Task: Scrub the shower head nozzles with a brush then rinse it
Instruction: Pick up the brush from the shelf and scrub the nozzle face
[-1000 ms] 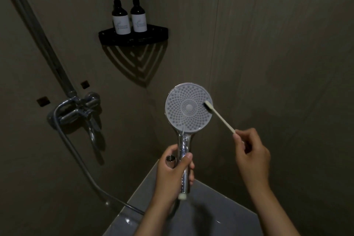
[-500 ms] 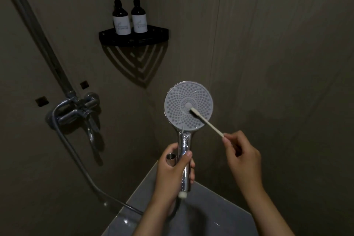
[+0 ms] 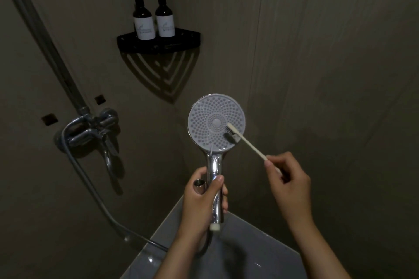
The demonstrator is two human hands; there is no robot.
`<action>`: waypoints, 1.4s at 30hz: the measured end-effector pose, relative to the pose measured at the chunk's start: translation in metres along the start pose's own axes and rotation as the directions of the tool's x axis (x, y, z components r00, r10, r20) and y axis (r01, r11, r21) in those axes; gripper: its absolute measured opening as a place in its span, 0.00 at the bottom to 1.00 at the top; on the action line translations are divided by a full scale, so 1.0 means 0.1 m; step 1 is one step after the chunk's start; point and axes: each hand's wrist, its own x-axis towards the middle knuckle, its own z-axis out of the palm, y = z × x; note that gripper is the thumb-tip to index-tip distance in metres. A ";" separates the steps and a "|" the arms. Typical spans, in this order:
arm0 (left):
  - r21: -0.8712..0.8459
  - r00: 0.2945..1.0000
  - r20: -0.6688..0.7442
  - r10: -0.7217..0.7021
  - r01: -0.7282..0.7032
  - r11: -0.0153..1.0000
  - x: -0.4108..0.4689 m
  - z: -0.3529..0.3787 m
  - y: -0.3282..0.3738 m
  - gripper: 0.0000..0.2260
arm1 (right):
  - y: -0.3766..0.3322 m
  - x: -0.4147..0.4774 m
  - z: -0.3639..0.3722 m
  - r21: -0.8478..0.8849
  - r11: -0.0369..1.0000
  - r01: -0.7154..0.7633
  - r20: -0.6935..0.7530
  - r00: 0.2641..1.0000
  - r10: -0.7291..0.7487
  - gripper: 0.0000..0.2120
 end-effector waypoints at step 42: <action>-0.023 0.988 0.058 0.146 -0.145 0.989 0.38 0.18 0.47 0.12 | -0.28 0.24 -0.01 -0.043 0.992 0.117 -0.096 0.988 -0.121 0.07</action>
